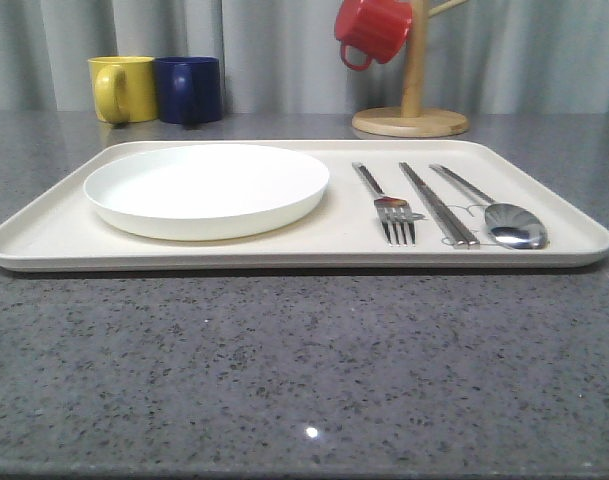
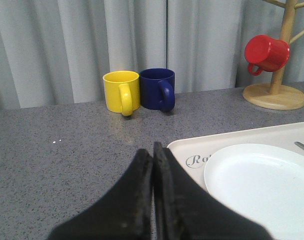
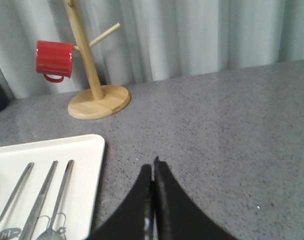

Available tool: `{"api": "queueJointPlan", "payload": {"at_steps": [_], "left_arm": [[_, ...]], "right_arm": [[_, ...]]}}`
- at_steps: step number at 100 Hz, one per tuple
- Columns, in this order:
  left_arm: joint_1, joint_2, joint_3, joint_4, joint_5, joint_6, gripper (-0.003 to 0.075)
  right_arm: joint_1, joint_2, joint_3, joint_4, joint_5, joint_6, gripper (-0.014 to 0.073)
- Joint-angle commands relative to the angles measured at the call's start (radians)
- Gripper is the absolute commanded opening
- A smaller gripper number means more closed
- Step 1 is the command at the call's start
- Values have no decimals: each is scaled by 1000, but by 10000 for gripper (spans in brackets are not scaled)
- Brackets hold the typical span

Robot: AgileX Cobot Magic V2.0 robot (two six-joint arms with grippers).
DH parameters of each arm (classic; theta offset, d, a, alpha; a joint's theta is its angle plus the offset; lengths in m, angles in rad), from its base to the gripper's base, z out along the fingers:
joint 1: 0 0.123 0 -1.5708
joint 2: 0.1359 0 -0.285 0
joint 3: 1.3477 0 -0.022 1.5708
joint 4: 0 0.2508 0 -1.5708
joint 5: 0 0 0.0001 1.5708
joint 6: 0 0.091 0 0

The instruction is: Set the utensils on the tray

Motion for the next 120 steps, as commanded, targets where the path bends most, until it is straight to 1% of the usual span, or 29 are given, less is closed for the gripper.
{"api": "queueJointPlan", "payload": {"at_steps": [1,10,17,22,40,70,95,120], "left_arm": [[-6,3,-29,-12,-65,1,-18],[-6,3,-29,-12,-65,1,-18],[-6,3,-29,-12,-65,1,-18],[-6,3,-29,-12,-65,1,-18],[-6,3,-29,-12,-65,1,-18],[-6,3,-29,-12,-65,1,-18],[-6,3,-29,-12,-65,1,-18],[-6,3,-29,-12,-67,1,-18]], "right_arm": [[-5,-10,18,62,-169,-69,-69],[-5,-36,67,143,-221,-180,-69],[-5,-63,107,158,-236,-239,-69],[-5,-85,133,156,-236,-257,-69],[-5,-209,212,113,-258,-259,-69],[-5,-423,338,111,-262,-259,-69],[-5,-422,451,111,-371,-259,-69],[-5,-422,448,111,-357,-259,-69]]}}
